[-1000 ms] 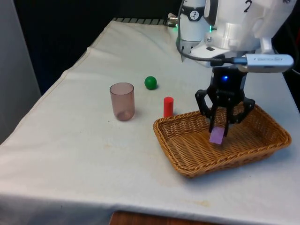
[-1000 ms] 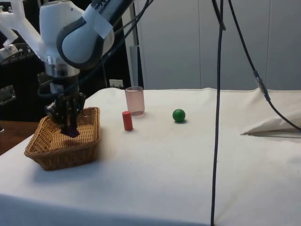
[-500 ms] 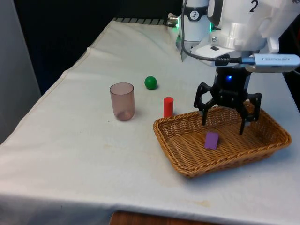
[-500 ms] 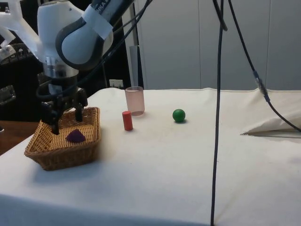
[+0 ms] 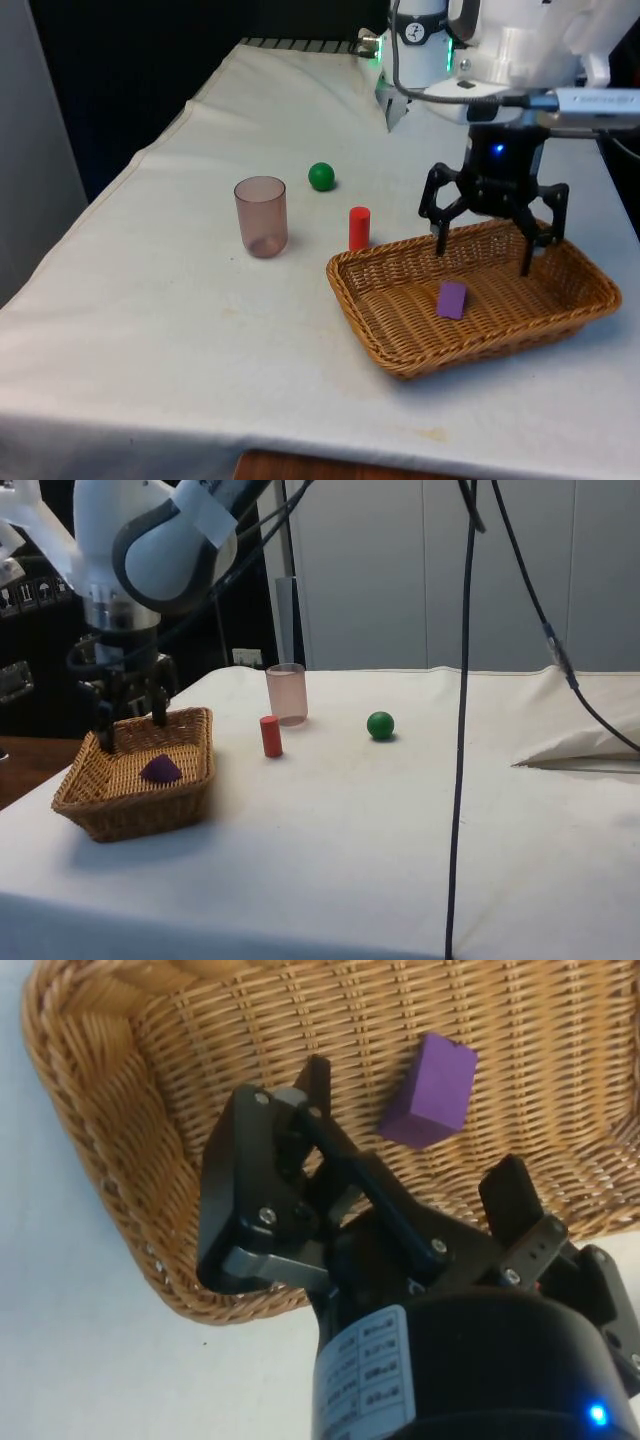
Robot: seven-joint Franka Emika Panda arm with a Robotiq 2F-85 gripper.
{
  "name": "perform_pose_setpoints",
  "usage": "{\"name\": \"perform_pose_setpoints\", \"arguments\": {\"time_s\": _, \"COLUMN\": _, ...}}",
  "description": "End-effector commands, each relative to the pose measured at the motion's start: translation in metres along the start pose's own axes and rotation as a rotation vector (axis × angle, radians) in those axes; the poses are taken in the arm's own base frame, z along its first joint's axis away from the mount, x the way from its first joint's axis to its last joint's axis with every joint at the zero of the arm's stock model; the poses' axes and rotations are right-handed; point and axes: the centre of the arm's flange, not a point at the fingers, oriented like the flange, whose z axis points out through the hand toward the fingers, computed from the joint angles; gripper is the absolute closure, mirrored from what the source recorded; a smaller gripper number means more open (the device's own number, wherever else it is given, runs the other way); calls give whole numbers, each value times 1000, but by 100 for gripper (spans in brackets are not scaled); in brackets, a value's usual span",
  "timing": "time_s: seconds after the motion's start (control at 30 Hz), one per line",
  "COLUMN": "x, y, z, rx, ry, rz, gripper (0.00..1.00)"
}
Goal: Pick up the triangular block and place it into the basket.
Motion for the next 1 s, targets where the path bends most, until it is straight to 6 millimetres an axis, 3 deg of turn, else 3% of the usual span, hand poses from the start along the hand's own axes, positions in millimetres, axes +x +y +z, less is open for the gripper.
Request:
{"name": "perform_pose_setpoints", "arguments": {"time_s": 0.0, "x": -1, "y": -1, "z": -5, "rx": -4, "ry": 7, "rz": 3, "gripper": 0}}
{"name": "perform_pose_setpoints", "arguments": {"time_s": 0.47, "x": 8, "y": -4, "z": -38, "rx": 1, "ry": 34, "rz": -16, "gripper": 0}}
{"name": "perform_pose_setpoints", "arguments": {"time_s": 0.73, "x": 14, "y": -3, "z": -69, "rx": -5, "ry": 43, "rz": -17, "gripper": 0}}
{"name": "perform_pose_setpoints", "arguments": {"time_s": 0.77, "x": 14, "y": -4, "z": -66, "rx": 1, "ry": 46, "rz": -17, "gripper": 0}}
{"name": "perform_pose_setpoints", "arguments": {"time_s": 0.97, "x": 16, "y": -2, "z": -95, "rx": -6, "ry": 48, "rz": -23, "gripper": 0}}
